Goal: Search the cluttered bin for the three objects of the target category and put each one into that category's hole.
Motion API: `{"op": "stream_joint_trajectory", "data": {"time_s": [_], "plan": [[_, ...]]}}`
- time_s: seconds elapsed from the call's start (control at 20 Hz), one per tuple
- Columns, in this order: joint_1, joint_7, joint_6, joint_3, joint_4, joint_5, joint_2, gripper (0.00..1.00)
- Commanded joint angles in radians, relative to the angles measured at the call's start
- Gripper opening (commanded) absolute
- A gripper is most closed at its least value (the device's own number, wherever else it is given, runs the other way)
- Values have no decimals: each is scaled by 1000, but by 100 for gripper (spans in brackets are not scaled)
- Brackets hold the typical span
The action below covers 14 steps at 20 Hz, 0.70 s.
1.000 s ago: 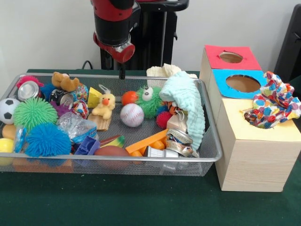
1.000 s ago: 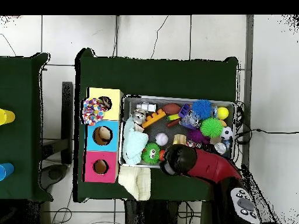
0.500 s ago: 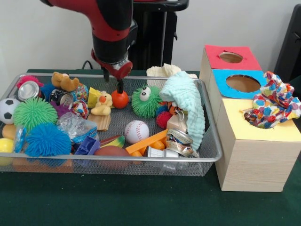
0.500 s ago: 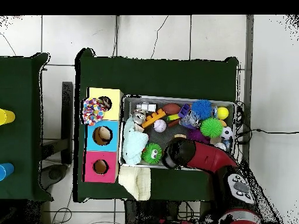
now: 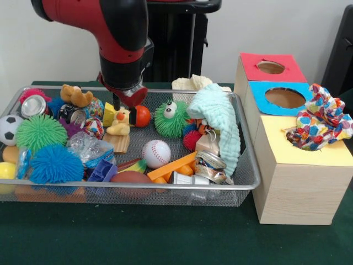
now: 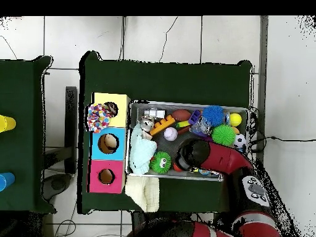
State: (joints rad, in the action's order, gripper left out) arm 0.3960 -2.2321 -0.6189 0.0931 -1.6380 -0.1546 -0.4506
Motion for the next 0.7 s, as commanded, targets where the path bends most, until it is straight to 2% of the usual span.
{"op": "stream_joint_trajectory", "data": {"time_s": [0.05,0.4,0.55,0.7], "plan": [[21,45,-37,-55,53,-39,-11,100],[-11,-5,11,-27,32,-51,2,100],[-8,-10,57,-26,36,-60,37,100],[-3,-6,75,-23,77,-72,84,100]]}}
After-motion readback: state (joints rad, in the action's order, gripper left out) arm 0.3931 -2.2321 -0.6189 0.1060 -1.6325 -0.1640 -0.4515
